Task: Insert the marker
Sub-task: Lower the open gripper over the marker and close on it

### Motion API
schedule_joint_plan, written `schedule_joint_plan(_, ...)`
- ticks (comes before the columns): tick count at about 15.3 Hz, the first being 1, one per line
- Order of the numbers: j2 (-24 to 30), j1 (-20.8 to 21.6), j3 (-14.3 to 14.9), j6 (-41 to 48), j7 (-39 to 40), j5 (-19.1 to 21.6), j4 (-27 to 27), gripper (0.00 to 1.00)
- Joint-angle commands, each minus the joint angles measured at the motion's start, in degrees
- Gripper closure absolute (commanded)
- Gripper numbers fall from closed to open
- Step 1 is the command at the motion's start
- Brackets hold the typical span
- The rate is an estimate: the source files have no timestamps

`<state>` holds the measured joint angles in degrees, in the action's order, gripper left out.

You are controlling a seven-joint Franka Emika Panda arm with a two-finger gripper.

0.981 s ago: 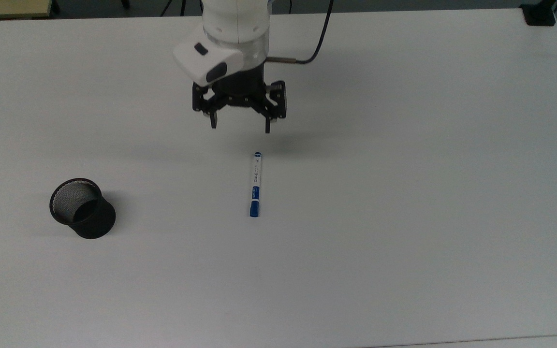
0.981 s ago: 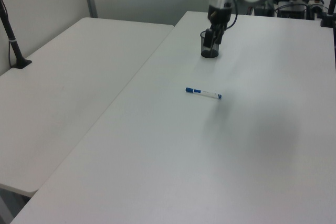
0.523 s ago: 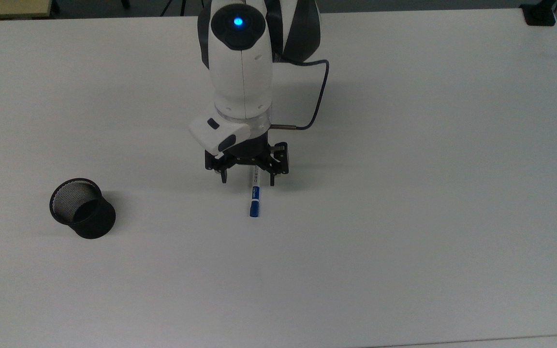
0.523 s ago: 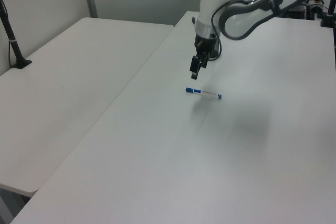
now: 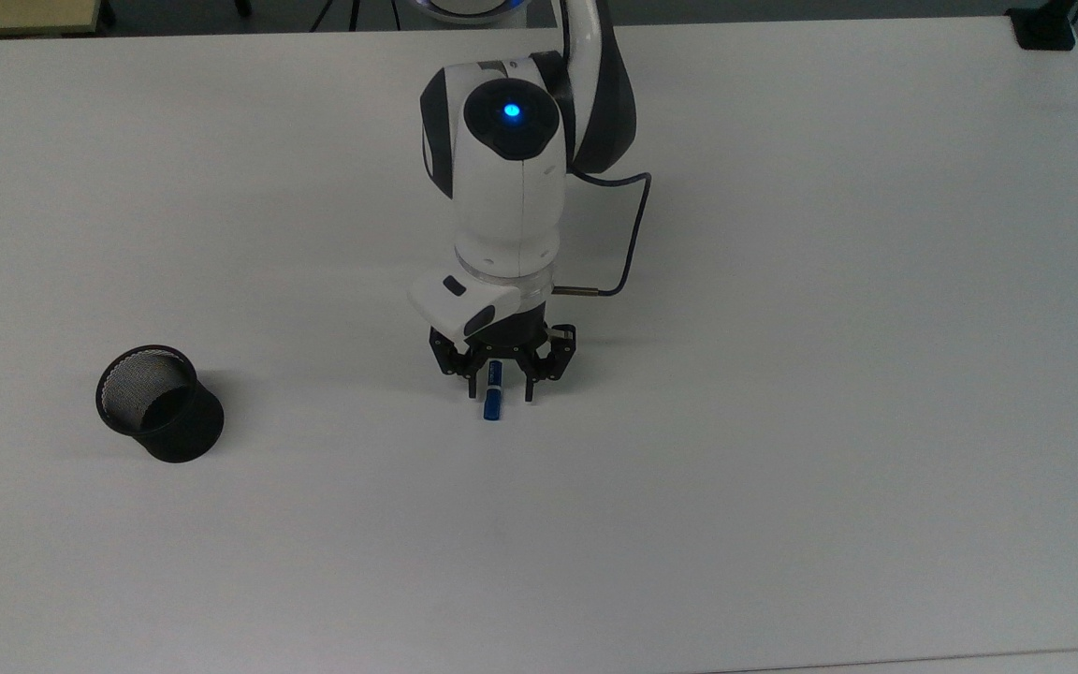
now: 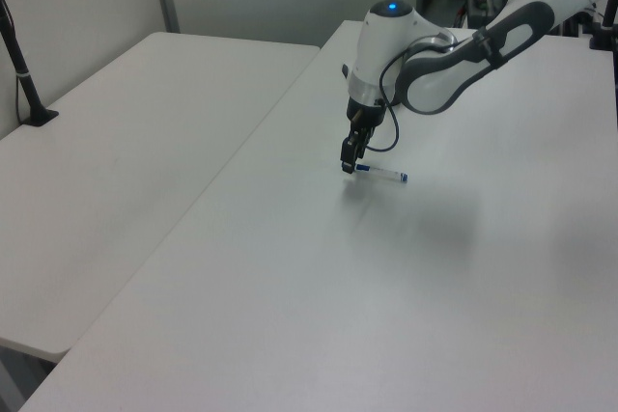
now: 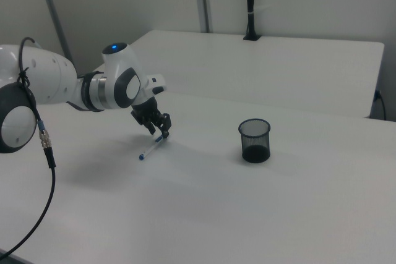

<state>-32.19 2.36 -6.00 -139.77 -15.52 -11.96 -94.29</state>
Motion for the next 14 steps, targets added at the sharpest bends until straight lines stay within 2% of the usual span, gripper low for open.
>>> schedule_joint_plan(1, -2.17, 0.63, 0.29, -2.70, -3.81, -2.98, 1.04, 0.50)
schedule_joint_plan(2, -2.27, 0.63, 0.38, -2.70, -3.90, -3.07, 1.04, 0.52)
schedule_joint_plan(5, -2.27, 0.80, 0.38, -2.70, -4.08, -3.07, 1.04, 0.83)
schedule_joint_plan(7, -2.18, 0.80, 0.38, -2.61, -4.17, -3.07, 1.04, 0.95)
schedule_joint_plan(11, -1.83, 0.19, 0.64, -2.43, -4.08, -2.81, 3.76, 0.98)
schedule_joint_plan(14, -0.87, -2.09, 1.52, -2.52, -4.08, -2.98, 4.81, 0.97)
